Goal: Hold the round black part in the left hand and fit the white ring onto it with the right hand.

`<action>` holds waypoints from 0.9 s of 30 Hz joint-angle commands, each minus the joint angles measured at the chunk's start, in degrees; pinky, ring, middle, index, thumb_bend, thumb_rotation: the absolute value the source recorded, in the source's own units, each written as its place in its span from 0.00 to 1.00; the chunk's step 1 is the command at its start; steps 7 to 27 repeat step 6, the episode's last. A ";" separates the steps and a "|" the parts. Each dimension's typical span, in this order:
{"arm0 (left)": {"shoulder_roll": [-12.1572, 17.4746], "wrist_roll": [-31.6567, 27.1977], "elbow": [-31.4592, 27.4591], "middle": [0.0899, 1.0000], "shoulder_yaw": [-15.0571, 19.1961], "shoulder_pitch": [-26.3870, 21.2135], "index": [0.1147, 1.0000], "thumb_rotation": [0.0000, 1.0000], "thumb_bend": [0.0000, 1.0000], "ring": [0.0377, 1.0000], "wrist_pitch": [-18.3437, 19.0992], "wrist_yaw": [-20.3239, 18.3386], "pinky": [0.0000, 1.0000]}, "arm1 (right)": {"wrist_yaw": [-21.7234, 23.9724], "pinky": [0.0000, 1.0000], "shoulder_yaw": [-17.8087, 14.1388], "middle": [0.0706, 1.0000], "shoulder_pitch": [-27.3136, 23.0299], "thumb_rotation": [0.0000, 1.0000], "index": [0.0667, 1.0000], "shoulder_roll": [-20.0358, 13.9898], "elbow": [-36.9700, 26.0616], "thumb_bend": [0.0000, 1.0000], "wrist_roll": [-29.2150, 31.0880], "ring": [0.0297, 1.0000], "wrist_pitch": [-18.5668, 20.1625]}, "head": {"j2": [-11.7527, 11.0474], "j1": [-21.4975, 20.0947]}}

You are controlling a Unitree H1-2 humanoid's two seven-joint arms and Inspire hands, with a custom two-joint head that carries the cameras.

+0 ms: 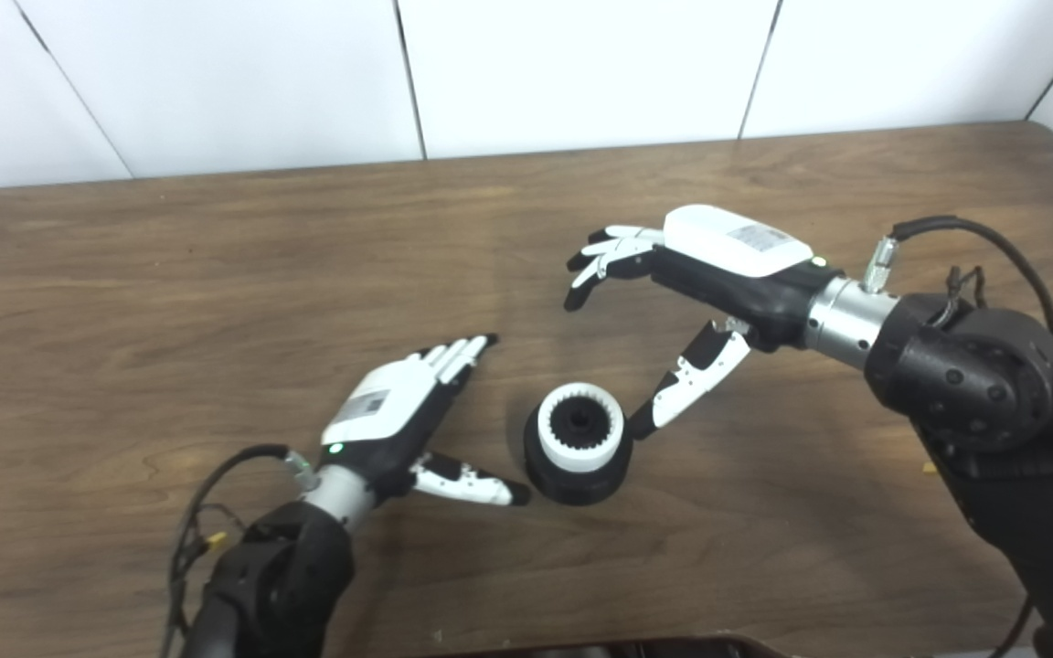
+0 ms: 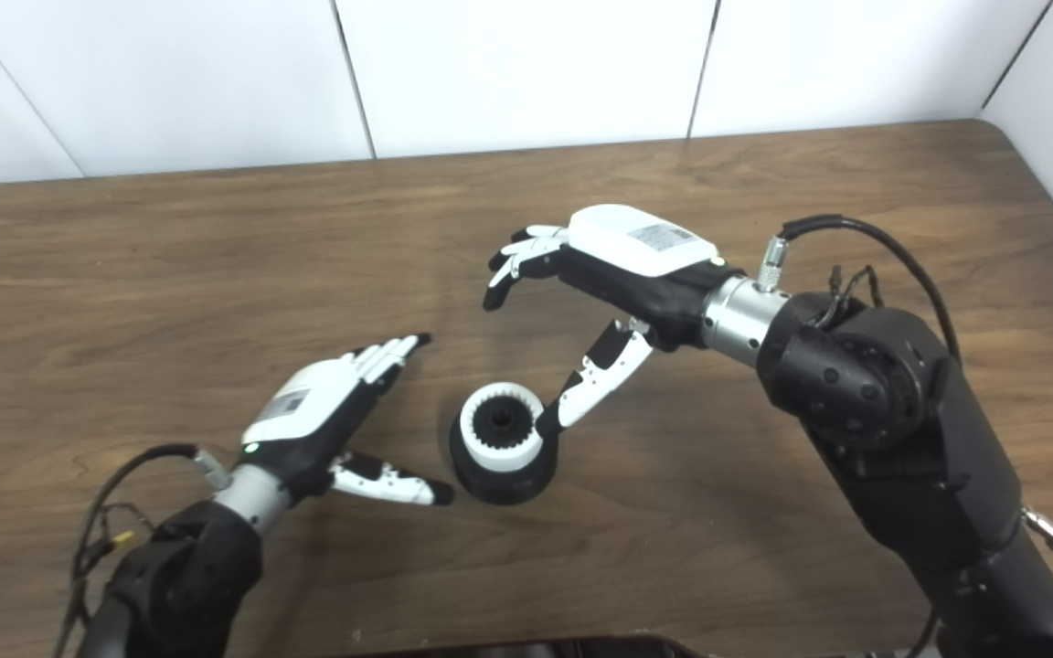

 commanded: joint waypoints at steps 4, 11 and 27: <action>3.97 -1.82 -4.70 1.00 4.64 -0.07 1.00 0.41 1.00 1.00 5.52 -4.13 1.00 | 0.31 0.91 -1.35 0.91 -1.24 0.38 0.79 -3.13 -0.72 1.00 0.86 0.96 1.21 | -0.23 0.13; 5.01 -4.19 -6.51 1.00 6.35 -0.18 1.00 0.40 1.00 1.00 6.82 -5.36 1.00 | 0.69 0.92 -1.55 0.92 -1.22 0.37 0.81 -3.91 -0.80 1.00 1.20 0.96 2.15 | -0.41 0.21; 5.01 -4.19 -6.51 1.00 6.35 -0.18 1.00 0.40 1.00 1.00 6.82 -5.36 1.00 | 0.69 0.92 -1.55 0.92 -1.22 0.37 0.81 -3.91 -0.80 1.00 1.20 0.96 2.15 | -0.41 0.21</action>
